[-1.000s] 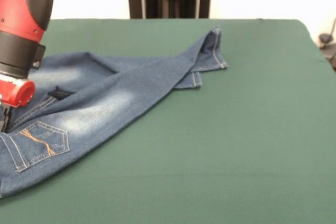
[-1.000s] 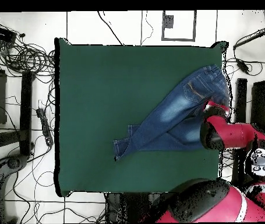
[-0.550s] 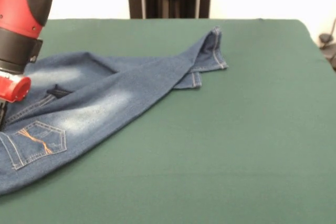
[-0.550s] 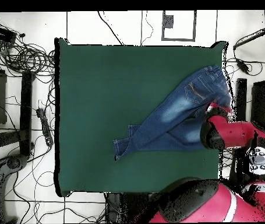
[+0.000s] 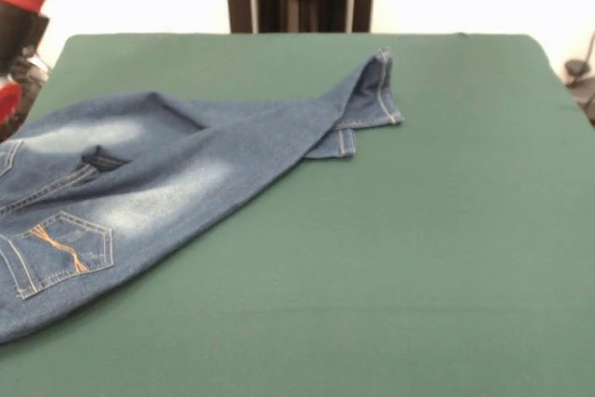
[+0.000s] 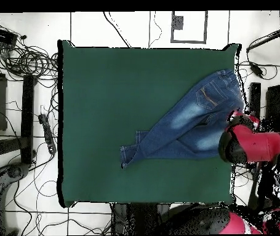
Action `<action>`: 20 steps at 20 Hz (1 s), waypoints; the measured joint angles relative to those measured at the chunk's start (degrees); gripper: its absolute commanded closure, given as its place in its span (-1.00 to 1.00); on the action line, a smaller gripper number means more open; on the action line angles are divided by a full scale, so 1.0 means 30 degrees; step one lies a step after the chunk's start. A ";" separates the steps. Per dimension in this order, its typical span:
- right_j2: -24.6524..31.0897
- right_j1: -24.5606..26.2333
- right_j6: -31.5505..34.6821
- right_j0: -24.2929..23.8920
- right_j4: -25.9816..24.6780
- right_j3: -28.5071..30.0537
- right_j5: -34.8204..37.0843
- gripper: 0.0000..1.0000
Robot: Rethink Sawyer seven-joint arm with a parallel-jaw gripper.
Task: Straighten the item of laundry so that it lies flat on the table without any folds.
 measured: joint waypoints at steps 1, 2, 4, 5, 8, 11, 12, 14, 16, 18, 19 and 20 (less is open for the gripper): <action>-0.0086 -0.0381 0.0000 0.0087 0.0000 0.0260 0.0004 -1.00; -0.0111 -0.0625 0.0000 0.0128 0.0000 0.0426 0.0004 -1.00; -0.0119 -0.1607 0.0000 0.0206 0.0004 0.1112 0.0004 -1.00; -0.0119 -0.2006 0.0000 0.0208 0.0008 0.1397 0.0004 -1.00; -0.0124 -0.2989 0.0000 0.0206 0.0059 0.2106 0.0004 -1.00; -0.0100 -0.3877 0.0000 0.0189 0.0284 0.2781 0.0004 -1.00; -0.0094 -0.4030 0.0000 0.0187 0.0411 0.2906 0.0004 -1.00; -0.0091 -0.4221 0.0000 0.0189 0.0667 0.3108 0.0004 -1.00; -0.0075 -0.4352 0.0000 0.0199 0.0908 0.3285 0.0043 -1.00; 0.0003 -0.4431 0.0000 0.0208 0.1306 0.3540 0.0219 -1.00; 0.0080 -0.4460 0.0000 0.0205 0.1492 0.3670 0.0344 -1.00; 0.0135 -0.4482 0.0000 0.0203 0.1603 0.3756 0.0431 -1.00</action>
